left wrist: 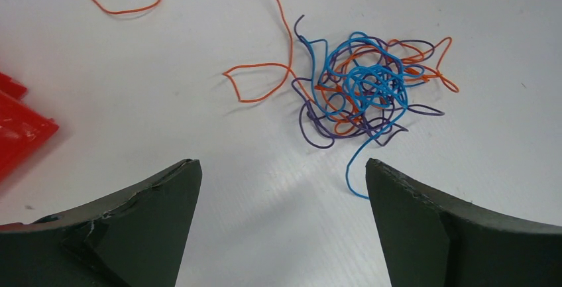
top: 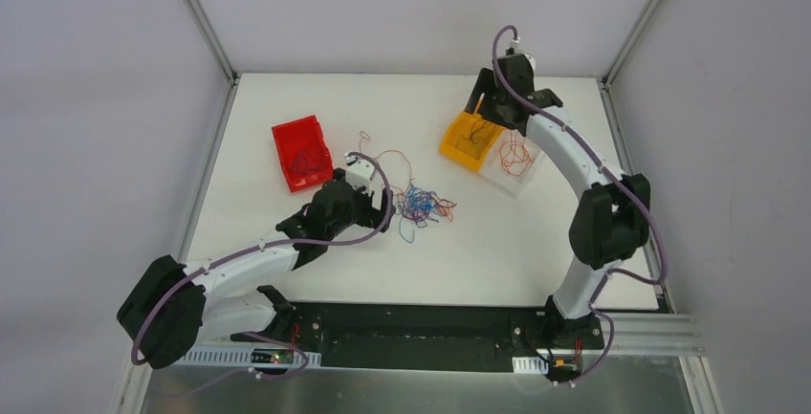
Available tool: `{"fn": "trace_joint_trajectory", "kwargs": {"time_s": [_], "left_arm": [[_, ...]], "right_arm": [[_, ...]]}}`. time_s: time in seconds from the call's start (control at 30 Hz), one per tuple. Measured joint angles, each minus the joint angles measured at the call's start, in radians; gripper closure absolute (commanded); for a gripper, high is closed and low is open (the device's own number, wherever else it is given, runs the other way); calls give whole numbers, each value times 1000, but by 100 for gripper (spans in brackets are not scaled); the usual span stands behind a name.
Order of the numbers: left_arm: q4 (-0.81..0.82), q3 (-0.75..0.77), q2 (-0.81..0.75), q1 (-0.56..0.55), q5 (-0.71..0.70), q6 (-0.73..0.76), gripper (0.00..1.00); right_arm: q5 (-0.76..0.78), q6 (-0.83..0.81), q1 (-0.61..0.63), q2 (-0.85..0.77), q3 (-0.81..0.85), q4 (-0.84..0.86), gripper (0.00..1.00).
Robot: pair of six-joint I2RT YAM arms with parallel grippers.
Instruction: Untangle the cables
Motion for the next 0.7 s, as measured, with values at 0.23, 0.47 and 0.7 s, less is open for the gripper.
{"fn": "trace_joint_trajectory", "kwargs": {"time_s": [0.23, 0.47, 0.7], "left_arm": [[-2, 43, 48, 0, 69, -9, 1], [15, 42, 32, 0, 163, 8, 4], [44, 40, 31, 0, 267, 38, 6]], "right_arm": [[-110, -25, 92, -297, -226, 46, 27], [-265, -27, 139, -444, -569, 232, 30], [-295, -27, 172, -511, -856, 478, 30]]}}
